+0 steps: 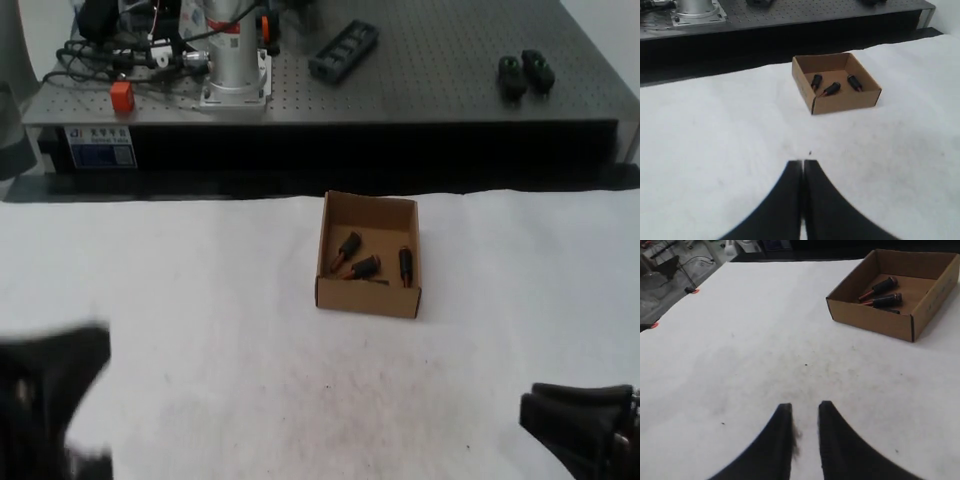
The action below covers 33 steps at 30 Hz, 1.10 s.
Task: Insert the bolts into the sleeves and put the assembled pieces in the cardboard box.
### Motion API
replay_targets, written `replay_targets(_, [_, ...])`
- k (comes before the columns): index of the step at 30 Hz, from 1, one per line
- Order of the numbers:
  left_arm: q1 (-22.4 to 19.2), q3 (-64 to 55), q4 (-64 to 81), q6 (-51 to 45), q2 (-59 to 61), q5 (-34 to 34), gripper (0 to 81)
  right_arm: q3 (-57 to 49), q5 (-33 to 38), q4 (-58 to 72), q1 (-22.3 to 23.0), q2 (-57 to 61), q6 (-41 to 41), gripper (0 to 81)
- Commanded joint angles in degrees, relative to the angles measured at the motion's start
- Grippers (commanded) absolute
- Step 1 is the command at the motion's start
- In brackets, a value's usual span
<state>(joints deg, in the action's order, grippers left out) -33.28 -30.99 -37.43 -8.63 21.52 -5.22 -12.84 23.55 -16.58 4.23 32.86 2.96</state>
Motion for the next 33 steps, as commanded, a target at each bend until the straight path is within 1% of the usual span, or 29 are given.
replay_targets(1, [-0.08,11.33,0.24,-0.35,-10.44,-0.13,0.6,0.00,-0.68,1.61,-0.13,-0.88,-0.38,14.8])
replay_targets(4, [-0.08,15.79,0.37,-3.07,-14.32,-0.15,0.6,-0.02,-0.15,3.27,-0.13,6.85,-0.38,14.8])
replay_targets(7, [-0.08,19.30,0.80,-2.91,-16.76,-0.15,0.6,-0.02,1.20,3.76,-0.13,12.78,0.00,14.8])
replay_targets(10, [-0.08,22.64,3.99,-3.22,-17.72,-0.15,0.6,-0.02,5.01,4.03,-0.13,16.97,0.88,14.8])
replay_targets(11, [-0.08,23.79,5.50,-3.99,-17.70,-0.15,0.6,-0.02,6.02,4.35,-0.13,17.65,0.92,14.8])
replay_targets(16, [-0.08,27.21,7.56,-12.43,-17.70,-0.15,0.6,1.08,6.32,8.96,-0.13,17.40,0.92,14.8])
replay_targets(18, [-0.08,27.89,7.56,-13.72,-17.70,-0.15,0.6,2.51,6.62,11.34,-0.13,16.12,1.51,14.8])
replay_targets(20, [-0.08,28.26,7.56,-13.69,-17.70,-0.15,0.6,4.06,7.27,12.91,-0.13,14.39,4.19,14.8])
replay_targets(21, [-0.08,28.35,7.56,-13.69,-17.70,-0.15,0.6,5.00,8.50,13.81,-0.13,13.30,6.22,14.8])
replay_targets(23, [-0.08,28.50,7.56,-13.69,-17.70,-0.15,0.6,6.37,11.86,14.44,-0.13,11.33,13.62,14.0])
replay_targets(25, [-0.08,28.50,7.56,-13.69,-17.70,-0.15,0.6,6.93,13.52,13.95,-0.13,10.00,25.88,10.4])
replay_targets(27, [-0.08,28.50,7.56,-13.69,-17.70,-0.15,0.6,6.90,13.51,13.48,-0.13,9.47,36.96,5.5])
replay_targets(28, [-0.08,28.50,7.56,-13.69,-17.70,-0.15,0.6,6.90,13.51,13.50,-0.13,9.42,41.44,2.2])
replay_targets(29, [-0.08,28.50,7.56,-13.69,-17.70,-0.15,0.6,6.90,13.51,13.50,-0.13,9.42,44.80,1.3])
replay_targets(30, [-0.08,28.50,7.56,-13.69,-17.70,-0.15,0.6,6.90,13.51,13.50,-0.13,9.42,48.13,3.6])
replay_targets(33, [-0.08,28.50,7.56,-13.69,-17.70,-0.15,0.6,6.90,13.85,13.50,-0.13,9.57,56.88,3.5])
